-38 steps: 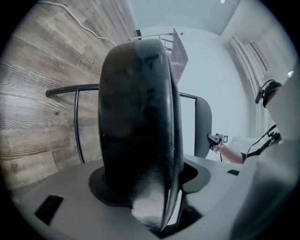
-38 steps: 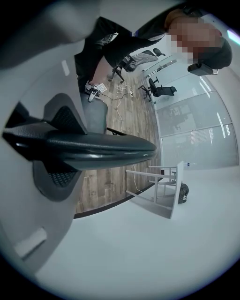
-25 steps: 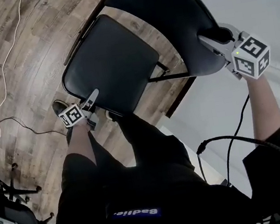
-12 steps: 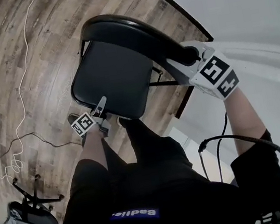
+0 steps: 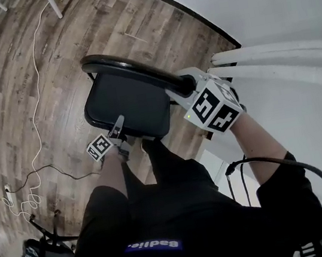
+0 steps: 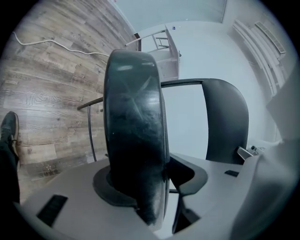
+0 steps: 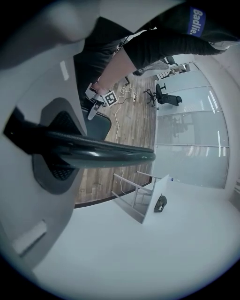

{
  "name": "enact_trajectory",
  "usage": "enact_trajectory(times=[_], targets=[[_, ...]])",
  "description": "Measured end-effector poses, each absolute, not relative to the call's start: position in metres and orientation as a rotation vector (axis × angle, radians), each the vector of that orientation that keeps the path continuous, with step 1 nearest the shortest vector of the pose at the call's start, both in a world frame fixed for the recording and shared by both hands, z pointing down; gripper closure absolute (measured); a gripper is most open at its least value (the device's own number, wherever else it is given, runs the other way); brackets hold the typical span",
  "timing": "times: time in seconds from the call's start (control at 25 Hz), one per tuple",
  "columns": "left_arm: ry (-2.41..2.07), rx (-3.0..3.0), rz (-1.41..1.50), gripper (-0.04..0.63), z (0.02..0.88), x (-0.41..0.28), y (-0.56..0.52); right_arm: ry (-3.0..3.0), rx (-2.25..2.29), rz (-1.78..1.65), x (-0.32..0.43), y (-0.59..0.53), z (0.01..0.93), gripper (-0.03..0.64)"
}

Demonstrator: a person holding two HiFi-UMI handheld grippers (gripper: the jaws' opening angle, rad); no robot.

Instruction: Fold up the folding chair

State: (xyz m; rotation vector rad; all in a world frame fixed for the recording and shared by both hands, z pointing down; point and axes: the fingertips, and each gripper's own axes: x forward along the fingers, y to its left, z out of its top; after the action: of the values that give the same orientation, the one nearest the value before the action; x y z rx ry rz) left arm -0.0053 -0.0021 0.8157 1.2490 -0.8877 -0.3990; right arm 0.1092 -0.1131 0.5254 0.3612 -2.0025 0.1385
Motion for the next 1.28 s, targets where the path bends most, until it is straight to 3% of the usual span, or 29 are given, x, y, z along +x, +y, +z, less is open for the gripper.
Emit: enact_trajectory(times=[0.6,1.28], targets=[[-0.936,1.260,-0.443,0.382,0.743,0.027,-0.059,-1.992,0.348,0.080,0.103,-0.077,0.501,0.551],[-1.031,1.135,-0.385,0.382,0.717,0.043,-0.114,-1.963,0.368,0.056,0.101,-0.079,0.491,0.555]])
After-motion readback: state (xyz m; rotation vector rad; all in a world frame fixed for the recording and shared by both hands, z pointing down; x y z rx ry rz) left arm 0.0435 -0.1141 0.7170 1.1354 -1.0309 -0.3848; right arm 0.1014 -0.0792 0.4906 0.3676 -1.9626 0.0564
